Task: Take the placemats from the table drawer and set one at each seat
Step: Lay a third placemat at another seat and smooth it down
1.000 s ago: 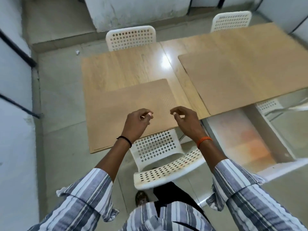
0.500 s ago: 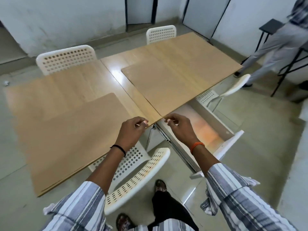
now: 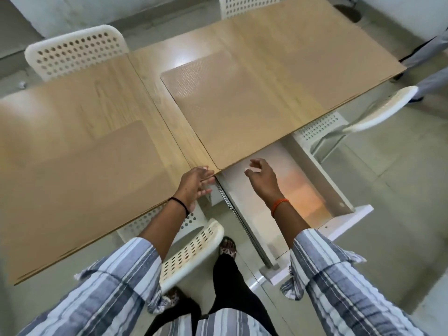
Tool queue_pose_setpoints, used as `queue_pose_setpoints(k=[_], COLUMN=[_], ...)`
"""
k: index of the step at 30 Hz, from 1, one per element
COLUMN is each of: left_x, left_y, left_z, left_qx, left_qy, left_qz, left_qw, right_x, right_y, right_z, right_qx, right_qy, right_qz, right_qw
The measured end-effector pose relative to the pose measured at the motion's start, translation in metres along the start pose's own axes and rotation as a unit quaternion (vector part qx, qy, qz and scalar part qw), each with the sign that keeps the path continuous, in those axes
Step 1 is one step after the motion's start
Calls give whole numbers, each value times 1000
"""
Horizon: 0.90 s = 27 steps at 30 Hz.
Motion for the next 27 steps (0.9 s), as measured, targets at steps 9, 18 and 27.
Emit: queue_pose_setpoints(k=[9, 18, 27], left_x=[22, 28, 26], left_y=[37, 50, 58], left_z=[15, 19, 30], left_qx=[-49, -72, -69], left_qy=[-112, -211, -165], left_qz=[44, 77, 63], left_qw=[992, 972, 982], right_x=[-11, 23, 36], right_y=[65, 62, 62], right_z=[-13, -10, -22], right_qx=[-84, -257, -292], right_qy=[-149, -426, -331], right_qz=[-36, -105, -76], right_qw=[985, 861, 894])
Point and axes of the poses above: each hand's wrist, its own y-axis towards the middle knuckle, its own x-axis out of the palm, z = x × y, the point moved 5 cm from there along y, towards the middle knuckle, and after that the axes turned 7 degrees about y, right-handed, at the moved point
